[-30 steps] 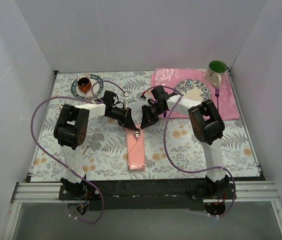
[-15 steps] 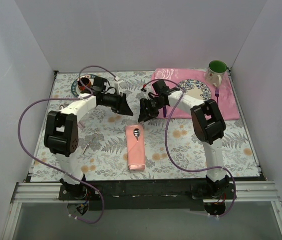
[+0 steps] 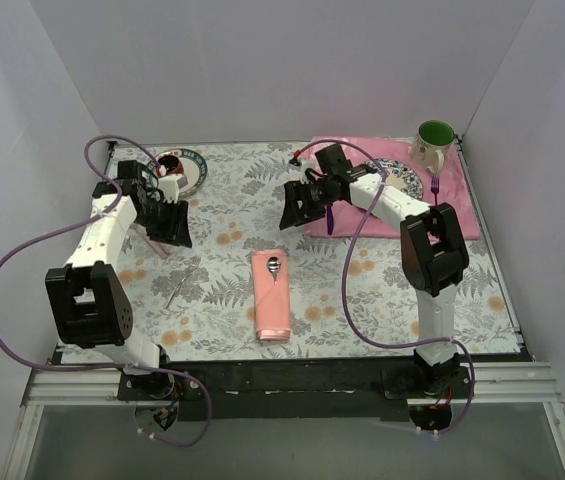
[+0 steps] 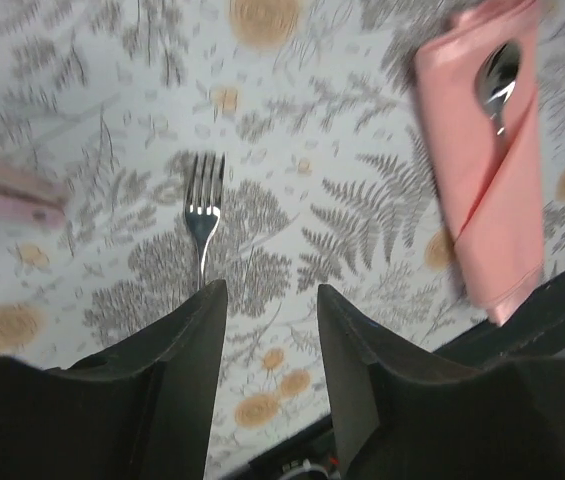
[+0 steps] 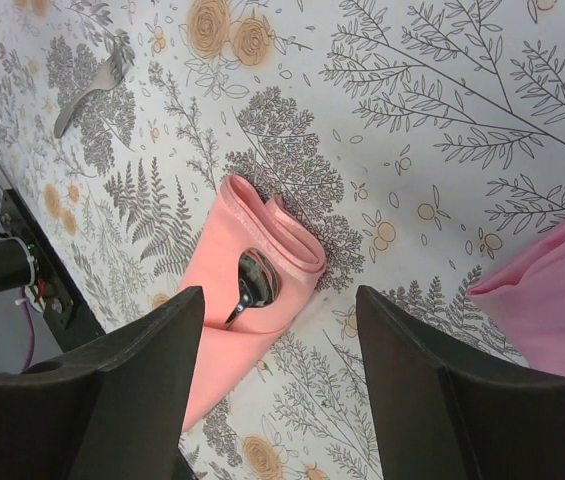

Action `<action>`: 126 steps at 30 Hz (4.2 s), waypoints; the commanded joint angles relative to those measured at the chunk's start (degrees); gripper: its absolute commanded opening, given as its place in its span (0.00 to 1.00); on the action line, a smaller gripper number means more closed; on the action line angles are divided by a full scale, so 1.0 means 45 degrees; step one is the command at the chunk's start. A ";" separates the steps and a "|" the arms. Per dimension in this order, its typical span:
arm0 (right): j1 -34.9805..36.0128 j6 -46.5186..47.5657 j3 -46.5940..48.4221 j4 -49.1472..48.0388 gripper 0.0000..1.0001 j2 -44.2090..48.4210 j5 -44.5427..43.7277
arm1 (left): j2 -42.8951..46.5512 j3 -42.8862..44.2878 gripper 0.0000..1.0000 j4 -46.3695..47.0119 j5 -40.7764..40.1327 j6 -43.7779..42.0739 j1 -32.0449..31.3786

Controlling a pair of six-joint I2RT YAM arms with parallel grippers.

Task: Fold the napkin into a case and place the utensils inside
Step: Pick up the fork from the corner of the board, then pass from the left arm to the right

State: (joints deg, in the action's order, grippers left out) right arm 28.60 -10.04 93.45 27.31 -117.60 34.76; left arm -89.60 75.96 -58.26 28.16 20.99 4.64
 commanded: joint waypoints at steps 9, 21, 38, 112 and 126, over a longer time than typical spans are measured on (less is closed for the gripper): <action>-0.0184 0.0122 -0.0395 -0.0033 0.71 0.0821 -0.0049 | -0.0731 -0.2073 0.39 -0.1021 -0.4205 0.1034 -0.1577; -0.0281 0.0220 -0.0747 0.0025 0.71 0.0860 -0.0069 | -0.1768 -0.2388 0.24 0.1029 -0.5828 0.2034 -0.2419; -0.0594 0.0123 -0.0669 0.0045 0.71 0.0626 -0.0030 | -0.2237 -0.3639 0.00 0.2945 -0.5614 0.1994 -0.2730; -0.1863 -0.0188 -0.1702 -0.1007 0.66 0.1775 0.1764 | -0.0954 -0.1977 0.00 0.9392 -0.6278 1.0391 -0.5171; -0.0402 -0.4995 -0.3186 -0.7963 0.59 0.3123 0.3625 | 0.0791 -0.1667 0.00 1.0017 -0.7020 1.1311 -0.6227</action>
State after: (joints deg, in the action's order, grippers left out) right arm 22.48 -26.13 82.39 2.02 -108.92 49.76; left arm -87.96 64.69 -14.41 -1.26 70.81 -23.49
